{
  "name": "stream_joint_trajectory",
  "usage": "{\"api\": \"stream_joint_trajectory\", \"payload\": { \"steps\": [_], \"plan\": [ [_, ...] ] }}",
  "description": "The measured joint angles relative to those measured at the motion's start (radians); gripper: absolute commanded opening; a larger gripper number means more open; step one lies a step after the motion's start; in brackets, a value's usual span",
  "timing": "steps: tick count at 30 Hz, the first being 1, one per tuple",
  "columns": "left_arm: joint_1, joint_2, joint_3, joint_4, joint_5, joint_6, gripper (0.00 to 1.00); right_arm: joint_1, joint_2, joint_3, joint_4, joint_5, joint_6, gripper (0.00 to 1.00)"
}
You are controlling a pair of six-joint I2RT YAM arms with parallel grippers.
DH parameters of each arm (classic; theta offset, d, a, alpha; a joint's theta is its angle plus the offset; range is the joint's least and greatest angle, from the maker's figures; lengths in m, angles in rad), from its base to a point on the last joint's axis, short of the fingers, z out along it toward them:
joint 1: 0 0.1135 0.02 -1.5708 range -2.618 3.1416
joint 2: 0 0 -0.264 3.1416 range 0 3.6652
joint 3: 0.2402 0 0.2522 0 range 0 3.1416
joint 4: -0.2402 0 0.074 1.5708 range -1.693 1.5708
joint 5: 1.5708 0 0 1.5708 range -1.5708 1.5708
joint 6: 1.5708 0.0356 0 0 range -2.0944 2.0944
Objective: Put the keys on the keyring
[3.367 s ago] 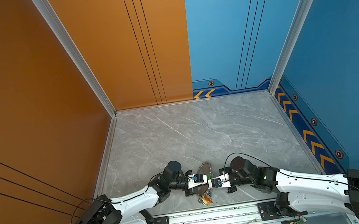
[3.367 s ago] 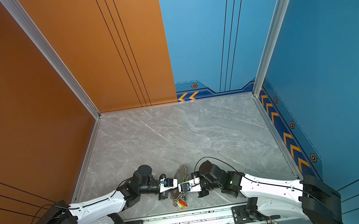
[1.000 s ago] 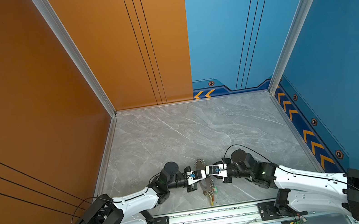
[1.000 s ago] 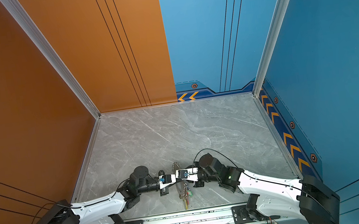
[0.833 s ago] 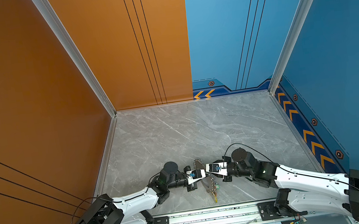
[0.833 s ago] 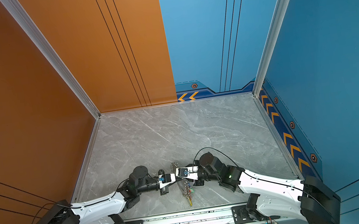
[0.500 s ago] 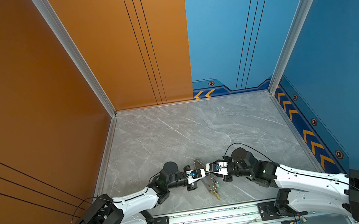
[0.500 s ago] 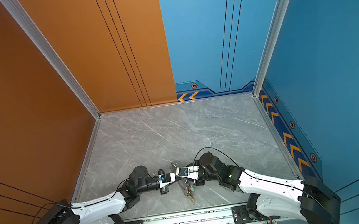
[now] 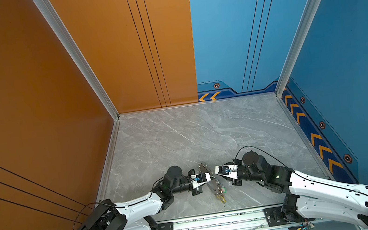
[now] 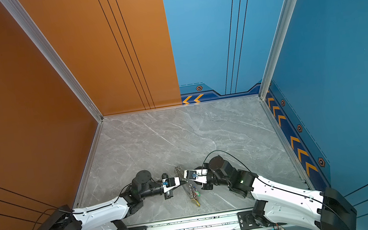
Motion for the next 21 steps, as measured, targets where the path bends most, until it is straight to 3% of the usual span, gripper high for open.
{"api": "stream_joint_trajectory", "payload": {
  "steps": [9, 21],
  "plan": [
    [0.000, 0.000, 0.000, 0.000, -0.006, 0.000, 0.00, 0.008, -0.001, 0.013, -0.061, -0.085, -0.004, 0.28],
    [0.001, 0.008, 0.000, 0.001, 0.036, -0.003, 0.00, 0.008, 0.058, 0.018, -0.061, -0.113, -0.004, 0.25]
  ]
}}
